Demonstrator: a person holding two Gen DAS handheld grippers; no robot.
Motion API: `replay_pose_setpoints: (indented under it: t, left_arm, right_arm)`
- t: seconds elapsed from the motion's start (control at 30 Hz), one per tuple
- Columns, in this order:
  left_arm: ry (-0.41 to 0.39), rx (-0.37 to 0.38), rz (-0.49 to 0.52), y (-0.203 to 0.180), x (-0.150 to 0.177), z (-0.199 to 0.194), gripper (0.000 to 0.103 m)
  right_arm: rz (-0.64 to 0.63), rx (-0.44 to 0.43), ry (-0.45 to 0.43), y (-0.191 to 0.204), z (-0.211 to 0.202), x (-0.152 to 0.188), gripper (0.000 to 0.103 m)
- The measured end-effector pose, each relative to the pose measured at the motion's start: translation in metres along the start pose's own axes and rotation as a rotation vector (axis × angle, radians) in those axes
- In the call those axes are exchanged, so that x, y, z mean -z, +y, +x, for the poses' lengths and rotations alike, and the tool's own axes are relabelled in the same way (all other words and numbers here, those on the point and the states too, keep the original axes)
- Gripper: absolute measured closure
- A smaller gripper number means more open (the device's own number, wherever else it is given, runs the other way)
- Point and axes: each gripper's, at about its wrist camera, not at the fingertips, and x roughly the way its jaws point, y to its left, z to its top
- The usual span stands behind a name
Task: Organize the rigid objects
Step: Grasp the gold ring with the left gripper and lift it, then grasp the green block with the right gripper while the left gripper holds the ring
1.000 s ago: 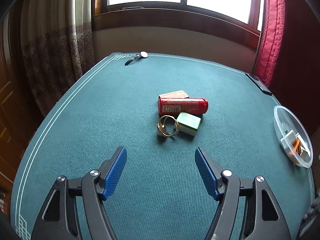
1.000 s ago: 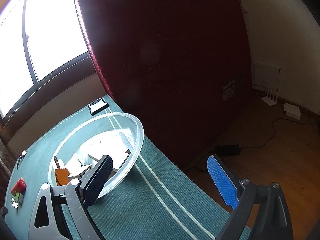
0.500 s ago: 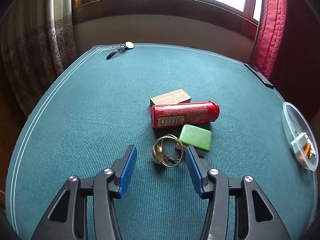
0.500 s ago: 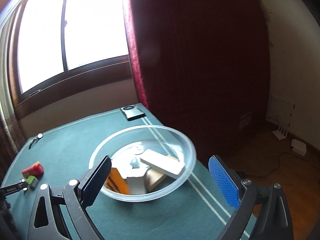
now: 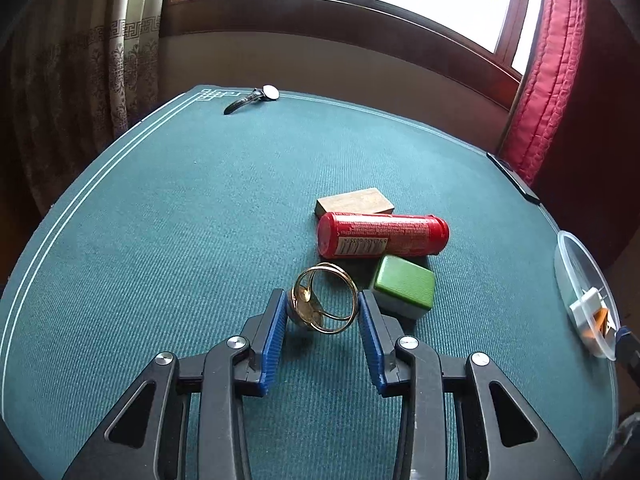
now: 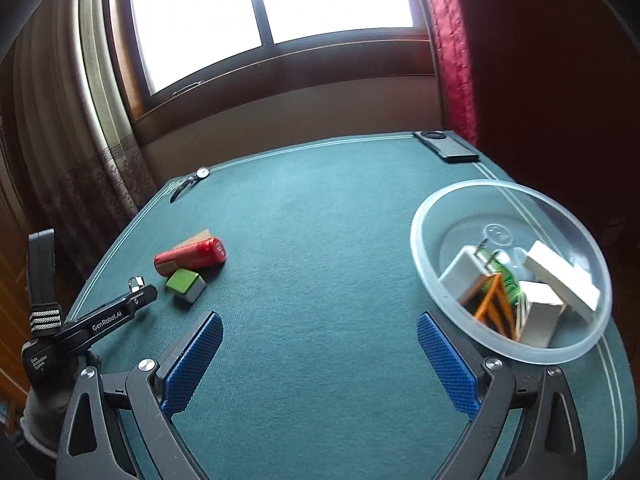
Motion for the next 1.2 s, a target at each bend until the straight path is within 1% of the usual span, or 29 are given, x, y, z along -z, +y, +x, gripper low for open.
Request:
replay_pose_setpoints:
  t: [0.17, 0.3, 0.37, 0.43, 0.5, 0.57, 0.6, 0.83, 1.0, 1.2]
  left_arm:
    - [-0.09, -0.06, -0.046, 0.015, -0.001, -0.015, 0.066]
    - [-0.121, -0.107, -0.103, 0.03, -0.003, -0.019, 0.066]
    - [-0.118, -0.118, -0.138, 0.037, -0.003, -0.018, 0.066]
    - [-0.108, -0.127, -0.168, 0.043, -0.003, -0.016, 0.066]
    - [-0.098, -0.123, -0.187, 0.048, -0.002, -0.014, 0.066]
    - [-0.085, -0.12, -0.2, 0.05, -0.002, -0.011, 0.066]
    - [-0.081, -0.119, -0.208, 0.052, -0.002, -0.01, 0.066]
    - [-0.056, -0.109, -0.25, 0.059, -0.002, -0.004, 0.066]
    - [-0.053, -0.107, -0.273, 0.063, -0.002, -0.002, 0.066]
    - [-0.053, -0.106, -0.274, 0.063, -0.002, -0.002, 0.066]
  right_arm:
    - [-0.048, -0.051, 0.059, 0.029, 0.025, -0.002, 0.003]
    - [-0.087, -0.091, 0.095, 0.052, 0.045, -0.008, 0.003]
    - [-0.115, -0.107, 0.108, 0.064, 0.055, -0.01, 0.004]
    - [-0.148, -0.112, 0.119, 0.074, 0.065, -0.011, 0.007]
    - [-0.164, -0.12, 0.14, 0.081, 0.075, -0.012, 0.011]
    - [-0.171, -0.127, 0.163, 0.087, 0.084, -0.011, 0.02]
    - [-0.176, -0.132, 0.172, 0.09, 0.088, -0.011, 0.021]
    - [-0.217, -0.157, 0.191, 0.109, 0.103, -0.015, 0.028]
    - [-0.217, -0.155, 0.205, 0.113, 0.112, -0.017, 0.033]
    - [-0.232, -0.142, 0.194, 0.121, 0.117, -0.019, 0.036]
